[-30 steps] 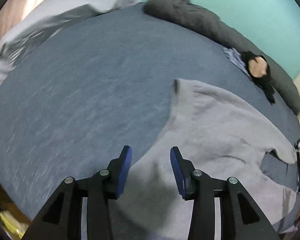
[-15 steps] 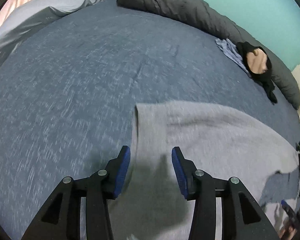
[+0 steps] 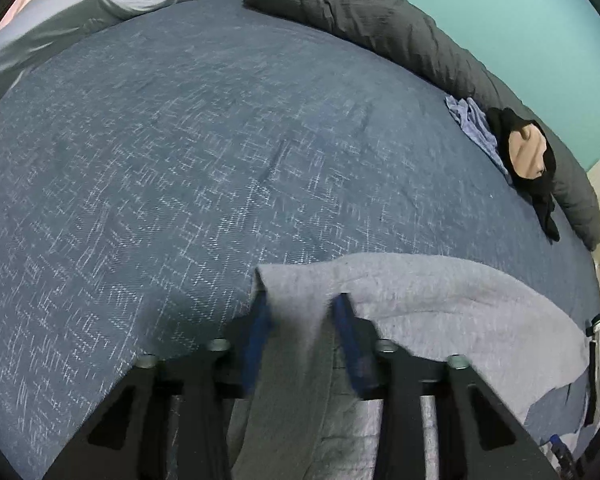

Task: Fold clothes
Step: 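Position both open grippers over the sweatshirt hem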

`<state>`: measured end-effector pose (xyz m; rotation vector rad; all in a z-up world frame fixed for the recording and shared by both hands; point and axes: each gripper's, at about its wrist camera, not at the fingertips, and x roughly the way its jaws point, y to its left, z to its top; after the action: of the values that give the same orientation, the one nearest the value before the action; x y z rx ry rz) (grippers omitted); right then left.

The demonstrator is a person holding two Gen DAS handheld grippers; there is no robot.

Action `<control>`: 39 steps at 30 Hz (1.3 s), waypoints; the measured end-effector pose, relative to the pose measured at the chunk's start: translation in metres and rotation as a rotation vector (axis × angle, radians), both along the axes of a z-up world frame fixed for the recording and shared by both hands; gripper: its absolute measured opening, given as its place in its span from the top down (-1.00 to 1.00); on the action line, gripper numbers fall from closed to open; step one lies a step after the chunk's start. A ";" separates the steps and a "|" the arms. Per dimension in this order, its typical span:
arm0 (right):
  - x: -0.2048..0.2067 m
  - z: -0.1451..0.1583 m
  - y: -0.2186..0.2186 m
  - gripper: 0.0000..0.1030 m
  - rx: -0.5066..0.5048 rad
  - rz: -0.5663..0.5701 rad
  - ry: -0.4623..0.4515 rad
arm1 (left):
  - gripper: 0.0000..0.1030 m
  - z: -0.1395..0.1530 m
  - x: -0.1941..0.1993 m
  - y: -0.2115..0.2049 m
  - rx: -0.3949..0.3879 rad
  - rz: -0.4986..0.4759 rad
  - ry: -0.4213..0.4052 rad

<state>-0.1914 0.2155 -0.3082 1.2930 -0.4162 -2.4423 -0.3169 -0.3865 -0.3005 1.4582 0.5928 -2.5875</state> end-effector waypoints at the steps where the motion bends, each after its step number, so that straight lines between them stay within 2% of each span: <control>1: 0.000 0.000 0.000 0.09 -0.004 -0.001 -0.001 | 0.84 0.000 -0.001 0.001 -0.008 0.000 -0.002; 4: 0.000 -0.001 0.000 0.09 -0.012 -0.004 -0.001 | 0.91 0.003 -0.002 0.001 -0.019 -0.004 0.009; 8: 0.001 0.000 -0.001 0.09 -0.017 -0.005 0.004 | 0.92 0.021 0.000 -0.002 -0.074 0.019 0.062; 11: 0.001 0.000 0.001 0.09 -0.036 -0.011 -0.003 | 0.92 0.030 -0.002 -0.010 -0.083 0.041 0.083; 16: 0.002 0.001 0.001 0.09 -0.031 -0.002 0.004 | 0.93 0.029 -0.014 -0.021 -0.107 0.054 0.056; 22: 0.001 -0.003 0.001 0.09 -0.022 0.002 -0.002 | 0.92 0.011 -0.032 -0.023 -0.115 0.070 0.019; 25: 0.001 -0.004 0.000 0.09 -0.020 0.004 -0.004 | 0.82 -0.004 -0.036 -0.024 -0.101 0.082 -0.057; 27: 0.001 -0.004 0.000 0.09 -0.021 0.003 -0.002 | 0.81 0.001 -0.029 -0.026 -0.128 0.089 -0.045; 28: 0.001 -0.003 0.000 0.09 -0.023 0.002 0.000 | 0.72 0.004 -0.026 -0.027 -0.139 0.089 -0.046; 32: 0.003 0.002 0.001 0.09 -0.032 0.000 0.019 | 0.57 0.024 0.003 -0.029 -0.119 0.048 -0.050; 34: 0.005 0.004 0.001 0.08 -0.037 -0.004 0.027 | 0.26 0.034 0.023 -0.024 -0.118 0.013 -0.052; 39: 0.014 0.012 0.006 0.08 -0.068 -0.025 0.046 | 0.25 0.041 0.076 -0.003 -0.147 -0.070 -0.074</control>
<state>-0.1777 0.2214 -0.2961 1.2082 -0.5012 -2.4517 -0.2405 -0.3896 -0.2593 1.5447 0.3403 -2.5531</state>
